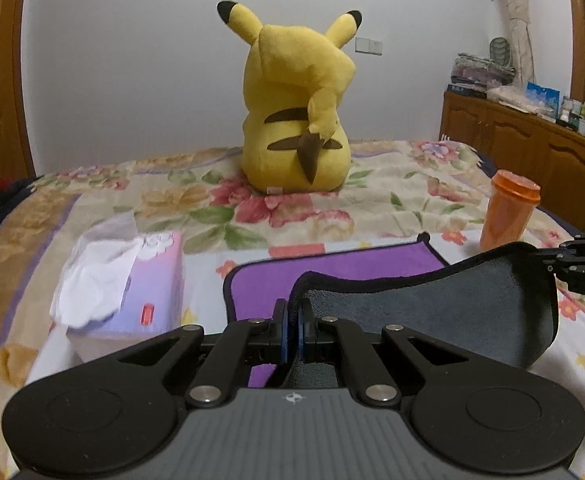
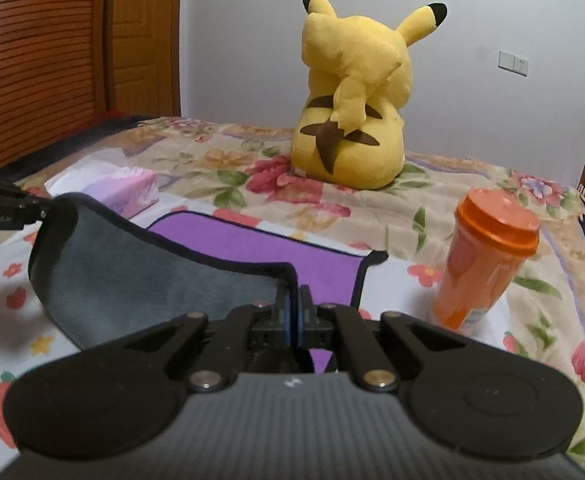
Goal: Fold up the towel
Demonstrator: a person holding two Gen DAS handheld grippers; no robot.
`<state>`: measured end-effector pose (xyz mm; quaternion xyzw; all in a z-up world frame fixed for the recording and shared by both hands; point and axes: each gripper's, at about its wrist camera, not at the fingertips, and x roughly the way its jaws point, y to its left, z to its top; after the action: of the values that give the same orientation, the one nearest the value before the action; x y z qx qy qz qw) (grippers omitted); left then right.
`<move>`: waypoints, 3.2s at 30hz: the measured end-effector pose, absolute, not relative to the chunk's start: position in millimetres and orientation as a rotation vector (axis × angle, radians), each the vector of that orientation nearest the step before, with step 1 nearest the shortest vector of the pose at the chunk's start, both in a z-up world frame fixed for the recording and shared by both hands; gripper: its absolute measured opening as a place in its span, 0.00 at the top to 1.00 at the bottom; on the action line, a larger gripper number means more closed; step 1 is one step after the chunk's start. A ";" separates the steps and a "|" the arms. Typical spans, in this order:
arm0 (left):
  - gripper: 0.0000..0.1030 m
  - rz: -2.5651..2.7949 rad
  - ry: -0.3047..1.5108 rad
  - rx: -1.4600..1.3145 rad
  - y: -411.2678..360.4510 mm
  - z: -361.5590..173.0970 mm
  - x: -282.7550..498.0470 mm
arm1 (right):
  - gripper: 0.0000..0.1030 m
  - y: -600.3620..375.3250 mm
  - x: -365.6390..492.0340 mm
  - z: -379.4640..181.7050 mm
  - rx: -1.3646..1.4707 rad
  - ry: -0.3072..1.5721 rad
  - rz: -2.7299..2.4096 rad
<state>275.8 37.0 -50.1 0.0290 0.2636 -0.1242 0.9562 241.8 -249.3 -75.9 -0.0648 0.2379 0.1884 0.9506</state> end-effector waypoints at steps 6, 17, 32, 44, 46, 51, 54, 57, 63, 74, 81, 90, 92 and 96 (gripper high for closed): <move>0.92 -0.243 0.518 0.062 34.9 -39.6 287.0 | 0.96 -249.0 246.5 -71.0 -0.139 0.468 0.373; 0.92 -0.227 0.508 0.053 33.8 -26.0 323.9 | 0.96 -247.7 275.0 -60.7 -0.149 0.429 0.350; 0.92 -0.182 0.546 0.072 26.6 -49.3 384.3 | 0.96 -240.3 324.3 -78.2 -0.176 0.416 0.315; 0.91 -0.163 0.629 0.090 27.3 -98.7 414.7 | 0.96 -239.7 354.5 -126.1 -0.170 0.497 0.301; 0.85 -0.143 0.622 0.109 24.9 -104.0 412.7 | 0.96 -239.4 355.8 -130.4 -0.175 0.505 0.301; 0.39 -0.128 0.610 0.120 22.6 -107.7 405.8 | 0.80 -239.3 356.0 -137.6 -0.163 0.538 0.282; 0.33 -0.142 0.616 0.116 20.6 -105.4 401.4 | 0.45 -242.2 353.2 -136.7 -0.133 0.534 0.283; 0.20 -0.151 0.610 0.116 17.2 -102.7 394.8 | 0.45 -243.7 350.1 -134.2 -0.124 0.527 0.280; 0.15 -0.167 0.622 0.153 7.9 -99.3 378.2 | 0.42 -245.7 339.9 -125.0 -0.113 0.552 0.293; 0.10 -0.184 0.627 0.179 -3.5 -74.4 332.3 | 0.27 -246.7 298.9 -103.3 -0.091 0.587 0.290; 0.09 -0.201 0.641 0.177 -6.1 -63.1 302.5 | 0.04 -246.2 273.3 -91.7 -0.084 0.597 0.290; 0.00 -0.210 0.614 0.186 -2.7 -32.9 274.8 | 0.00 -246.5 245.6 -76.4 -0.069 0.595 0.270; 0.00 -0.216 0.611 0.185 -1.7 -26.6 269.3 | 0.00 -247.5 237.0 -74.4 -0.071 0.581 0.252; 0.00 -0.219 0.614 0.190 -3.1 -20.0 256.8 | 0.00 -250.4 222.8 -72.3 -0.064 0.579 0.243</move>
<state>256.8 -3.1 -20.0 0.0929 0.3012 -0.1072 0.9429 222.8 -250.4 -72.3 -0.0317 0.2848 0.1195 0.9506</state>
